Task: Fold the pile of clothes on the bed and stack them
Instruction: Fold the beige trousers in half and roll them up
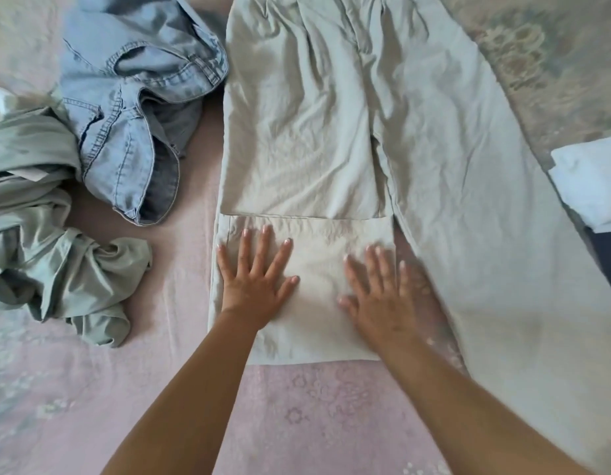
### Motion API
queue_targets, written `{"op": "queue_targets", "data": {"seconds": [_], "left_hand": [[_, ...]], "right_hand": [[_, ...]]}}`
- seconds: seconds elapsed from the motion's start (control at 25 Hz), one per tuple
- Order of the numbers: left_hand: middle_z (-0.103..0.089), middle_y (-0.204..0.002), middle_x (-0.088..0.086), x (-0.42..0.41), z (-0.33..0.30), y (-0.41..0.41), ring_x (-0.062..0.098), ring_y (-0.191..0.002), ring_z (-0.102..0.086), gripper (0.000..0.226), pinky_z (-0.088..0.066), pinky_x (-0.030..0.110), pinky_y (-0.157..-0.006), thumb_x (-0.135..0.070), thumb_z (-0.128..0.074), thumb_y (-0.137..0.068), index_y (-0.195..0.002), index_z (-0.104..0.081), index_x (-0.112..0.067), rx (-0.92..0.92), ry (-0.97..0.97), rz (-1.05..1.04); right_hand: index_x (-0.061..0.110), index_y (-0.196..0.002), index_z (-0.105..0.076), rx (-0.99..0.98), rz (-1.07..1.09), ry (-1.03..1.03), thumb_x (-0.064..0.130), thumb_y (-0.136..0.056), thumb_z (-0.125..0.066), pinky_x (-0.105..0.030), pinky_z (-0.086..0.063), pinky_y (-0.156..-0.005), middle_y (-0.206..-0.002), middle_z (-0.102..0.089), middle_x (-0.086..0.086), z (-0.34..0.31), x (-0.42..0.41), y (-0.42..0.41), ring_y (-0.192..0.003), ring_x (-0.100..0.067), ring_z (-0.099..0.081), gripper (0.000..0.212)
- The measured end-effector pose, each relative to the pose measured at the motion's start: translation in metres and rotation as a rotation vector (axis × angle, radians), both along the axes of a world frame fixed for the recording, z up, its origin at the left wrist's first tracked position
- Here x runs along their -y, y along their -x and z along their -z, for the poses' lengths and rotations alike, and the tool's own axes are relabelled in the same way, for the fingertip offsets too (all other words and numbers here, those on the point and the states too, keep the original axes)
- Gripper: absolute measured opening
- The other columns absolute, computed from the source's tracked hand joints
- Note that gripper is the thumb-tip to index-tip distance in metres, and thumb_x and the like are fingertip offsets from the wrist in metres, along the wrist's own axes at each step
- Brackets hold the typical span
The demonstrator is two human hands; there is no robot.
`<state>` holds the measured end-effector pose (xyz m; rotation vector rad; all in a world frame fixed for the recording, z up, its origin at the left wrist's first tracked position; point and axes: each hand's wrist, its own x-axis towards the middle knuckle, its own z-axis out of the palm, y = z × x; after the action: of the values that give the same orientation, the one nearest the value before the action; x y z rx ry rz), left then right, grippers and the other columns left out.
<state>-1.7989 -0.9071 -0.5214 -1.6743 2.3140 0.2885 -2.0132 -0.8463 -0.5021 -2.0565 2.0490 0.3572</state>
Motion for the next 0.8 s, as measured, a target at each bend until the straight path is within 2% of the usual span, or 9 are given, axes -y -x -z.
{"op": "queue_targets", "data": {"seconds": [0.08,0.16,0.32,0.36,0.44,0.48,0.56,0.64,0.8], "left_hand": [[0.011,-0.159,0.011,-0.019,-0.011,0.005,0.033,-0.146,0.004,0.076,0.012,0.067,-0.108,-0.067,0.009,-0.087,-0.153,0.001,-0.03,-0.073,0.012,0.006],[-0.008,-0.16,0.008,-0.061,-0.013,0.004,0.031,-0.147,-0.008,0.069,0.0,0.068,-0.109,-0.063,-0.01,-0.094,-0.152,-0.018,-0.026,-0.123,-0.022,0.071],[-0.009,-0.16,0.009,-0.114,-0.014,0.005,0.028,-0.147,0.004,0.067,-0.003,0.06,-0.112,-0.06,-0.007,-0.097,-0.152,-0.016,-0.022,-0.118,-0.035,-0.148],[-0.008,-0.159,0.011,-0.118,-0.022,0.02,0.029,-0.147,0.004,0.068,-0.002,0.06,-0.113,-0.058,-0.006,-0.097,-0.151,-0.016,-0.019,-0.112,-0.039,-0.143],[-0.007,-0.158,0.012,-0.131,-0.043,0.066,0.031,-0.147,-0.003,0.068,-0.006,0.059,-0.113,-0.057,-0.01,-0.097,-0.15,-0.017,-0.015,-0.141,-0.036,0.019],[-0.008,-0.159,0.012,-0.143,-0.051,0.095,0.031,-0.146,-0.004,0.07,-0.009,0.058,-0.113,-0.058,-0.018,-0.096,-0.149,-0.021,-0.014,-0.2,-0.038,0.125],[-0.015,-0.157,0.013,-0.175,-0.059,0.162,0.031,-0.147,0.0,0.083,-0.01,0.054,-0.112,-0.065,-0.04,-0.083,-0.149,-0.026,-0.017,-0.292,-0.076,0.312],[-0.019,-0.155,0.012,-0.209,-0.053,0.221,0.033,-0.146,-0.005,0.11,-0.01,0.053,-0.113,-0.075,-0.054,-0.068,-0.153,-0.012,-0.02,-0.275,-0.113,0.436],[-0.016,-0.157,0.013,-0.25,-0.029,0.294,0.03,-0.144,-0.023,0.147,-0.021,0.051,-0.116,-0.082,-0.067,-0.045,-0.151,0.009,-0.016,-0.128,-0.232,0.656]], "right_hand": [[0.016,-0.151,-0.018,0.041,0.017,-0.067,0.055,-0.084,-0.028,-0.048,-0.002,-0.114,-0.158,-0.012,-0.014,0.001,-0.051,-0.001,-0.147,-0.026,0.004,0.078],[0.021,-0.152,-0.008,0.057,-0.036,-0.021,0.056,-0.082,-0.03,-0.047,-0.005,-0.113,-0.158,-0.006,-0.011,0.002,-0.091,0.009,-0.147,-0.022,0.004,0.082],[0.02,-0.141,-0.034,0.081,-0.119,-0.03,0.053,-0.082,-0.031,-0.05,-0.021,-0.106,-0.147,-0.041,-0.012,-0.023,-0.1,0.059,-0.136,-0.024,-0.029,0.067],[0.022,-0.139,-0.036,0.074,-0.111,-0.053,0.052,-0.081,-0.032,-0.05,-0.026,-0.103,-0.143,-0.046,-0.012,-0.031,-0.096,0.082,-0.135,-0.024,-0.031,0.065],[0.023,-0.14,-0.035,0.04,-0.122,-0.09,0.052,-0.079,-0.033,-0.051,-0.032,-0.102,-0.144,-0.046,-0.011,-0.045,-0.1,0.136,-0.143,-0.022,-0.018,0.068],[0.023,-0.142,-0.033,0.031,-0.159,-0.08,0.053,-0.077,-0.033,-0.049,-0.028,-0.104,-0.146,-0.042,-0.01,-0.049,-0.108,0.167,-0.147,-0.019,-0.007,0.071],[0.024,-0.149,-0.022,-0.004,-0.279,-0.144,0.058,-0.076,-0.033,-0.046,-0.014,-0.109,-0.153,-0.027,-0.01,-0.054,-0.129,0.229,-0.148,-0.018,0.004,0.082],[0.023,-0.153,-0.012,-0.023,-0.43,-0.221,0.065,-0.075,-0.033,-0.049,-0.013,-0.111,-0.156,-0.017,-0.012,-0.052,-0.15,0.282,-0.148,-0.024,-0.003,0.091],[0.017,-0.152,-0.016,-0.061,-0.616,-0.454,0.077,-0.067,-0.041,-0.054,-0.011,-0.113,-0.155,-0.02,-0.016,-0.048,-0.189,0.363,-0.146,-0.031,-0.011,0.108]]}}
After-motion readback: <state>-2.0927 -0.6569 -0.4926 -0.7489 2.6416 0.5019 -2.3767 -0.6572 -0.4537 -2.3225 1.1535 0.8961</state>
